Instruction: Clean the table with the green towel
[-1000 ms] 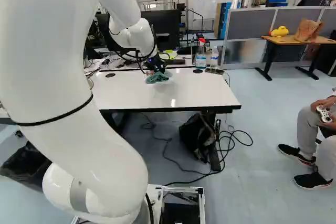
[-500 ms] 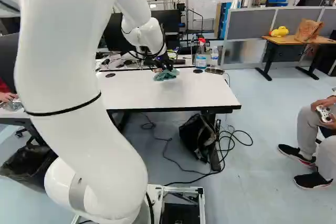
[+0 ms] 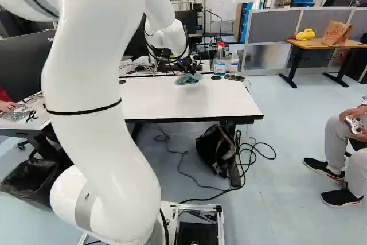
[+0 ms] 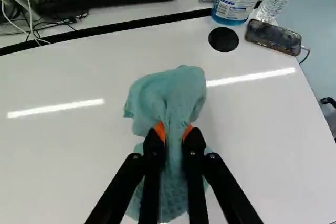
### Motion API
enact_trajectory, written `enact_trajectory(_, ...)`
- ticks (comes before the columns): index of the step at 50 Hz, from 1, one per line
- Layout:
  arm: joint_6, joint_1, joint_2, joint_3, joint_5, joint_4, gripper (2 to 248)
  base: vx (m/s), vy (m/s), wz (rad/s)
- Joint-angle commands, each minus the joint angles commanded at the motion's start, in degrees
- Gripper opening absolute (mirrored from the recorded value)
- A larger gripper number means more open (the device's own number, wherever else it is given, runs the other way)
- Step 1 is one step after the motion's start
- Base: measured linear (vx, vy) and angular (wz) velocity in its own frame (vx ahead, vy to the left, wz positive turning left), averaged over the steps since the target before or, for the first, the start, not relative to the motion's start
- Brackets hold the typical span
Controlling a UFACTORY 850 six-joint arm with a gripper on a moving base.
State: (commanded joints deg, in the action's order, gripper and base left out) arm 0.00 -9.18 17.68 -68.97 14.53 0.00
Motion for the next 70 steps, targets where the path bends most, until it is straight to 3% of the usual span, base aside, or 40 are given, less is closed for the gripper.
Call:
enact_trajectory(35,0.00,-1.43,9.34,-11.62,0.00,0.00,51,0.000,0.000,0.000)
enact_trajectory(50,0.00,-1.45,9.99,-12.47,0.00,0.00,58,0.000,0.000,0.000)
enact_trajectory(51,0.00,-1.45,9.99,-12.47,0.00,0.00,90,0.000,0.000,0.000)
enact_trajectory(55,0.00,-1.45,9.99,-12.47,0.00,0.00,90,0.000,0.000,0.000)
enact_trajectory(56,0.00,-1.45,9.99,-12.47,0.00,0.00,125,0.000,0.000,0.000)
enact_trajectory(60,0.00,-1.45,9.99,-12.47,0.00,0.00,125,0.000,0.000,0.000)
enact_trajectory(61,0.00,-1.45,9.99,-12.47,0.00,0.00,160,0.000,0.000,0.000)
enact_trajectory(65,0.00,-1.45,9.99,-12.47,0.00,0.00,160,0.000,0.000,0.000)
enact_trajectory(66,0.00,-1.45,9.99,-12.47,0.00,0.00,197,0.000,0.000,0.000)
enact_trajectory(70,0.00,-1.45,9.99,-12.47,0.00,0.00,197,0.000,0.000,0.000)
